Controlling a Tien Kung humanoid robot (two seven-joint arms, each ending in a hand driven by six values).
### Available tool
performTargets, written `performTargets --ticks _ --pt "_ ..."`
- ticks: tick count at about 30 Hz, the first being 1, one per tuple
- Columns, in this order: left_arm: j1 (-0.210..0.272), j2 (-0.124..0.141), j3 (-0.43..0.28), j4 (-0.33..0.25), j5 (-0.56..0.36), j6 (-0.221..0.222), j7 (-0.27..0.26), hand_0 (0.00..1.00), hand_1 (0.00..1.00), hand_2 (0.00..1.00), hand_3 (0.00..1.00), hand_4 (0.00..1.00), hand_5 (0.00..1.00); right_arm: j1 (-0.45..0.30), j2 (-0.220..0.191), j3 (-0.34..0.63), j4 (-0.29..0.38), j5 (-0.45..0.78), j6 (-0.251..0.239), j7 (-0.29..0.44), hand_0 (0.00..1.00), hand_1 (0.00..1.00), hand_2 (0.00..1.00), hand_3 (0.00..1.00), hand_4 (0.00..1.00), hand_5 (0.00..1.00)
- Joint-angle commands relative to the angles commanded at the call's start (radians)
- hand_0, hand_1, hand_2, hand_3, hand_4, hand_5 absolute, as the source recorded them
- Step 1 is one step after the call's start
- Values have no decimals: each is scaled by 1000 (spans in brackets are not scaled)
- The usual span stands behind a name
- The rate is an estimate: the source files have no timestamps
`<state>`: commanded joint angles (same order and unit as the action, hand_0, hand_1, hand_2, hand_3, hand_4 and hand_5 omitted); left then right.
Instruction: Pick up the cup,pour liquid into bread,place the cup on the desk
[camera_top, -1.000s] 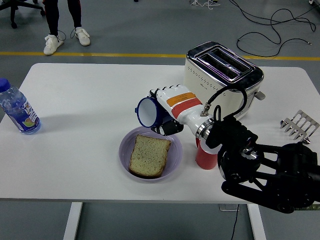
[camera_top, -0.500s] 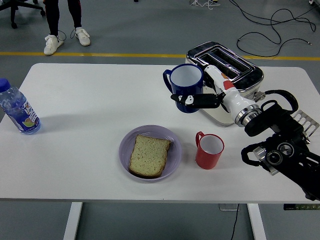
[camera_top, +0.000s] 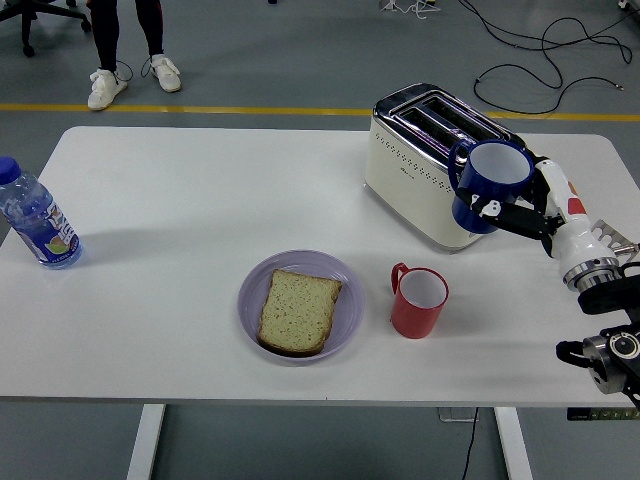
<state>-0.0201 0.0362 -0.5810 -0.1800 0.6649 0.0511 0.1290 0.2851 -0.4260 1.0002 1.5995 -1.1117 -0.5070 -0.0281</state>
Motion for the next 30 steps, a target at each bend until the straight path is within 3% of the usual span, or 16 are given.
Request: performTargets --ticks 10,18,30 --pt "0 1 3 0 2 -1 -1 662 704 728 636 398 922 -125 41 72 -149 22 49 221 436 422 536 549 561 2" --pt "-1 2 11 0 -1 -2 -1 660 704 729 635 398 928 -179 73 114 -250 65 48 345 456 425 540 549 564 2" --pt "-1 2 20 0 -5 -3 1 660 704 730 637 398 935 -201 141 85 -390 104 43 438 476 424 538 548 573 2"
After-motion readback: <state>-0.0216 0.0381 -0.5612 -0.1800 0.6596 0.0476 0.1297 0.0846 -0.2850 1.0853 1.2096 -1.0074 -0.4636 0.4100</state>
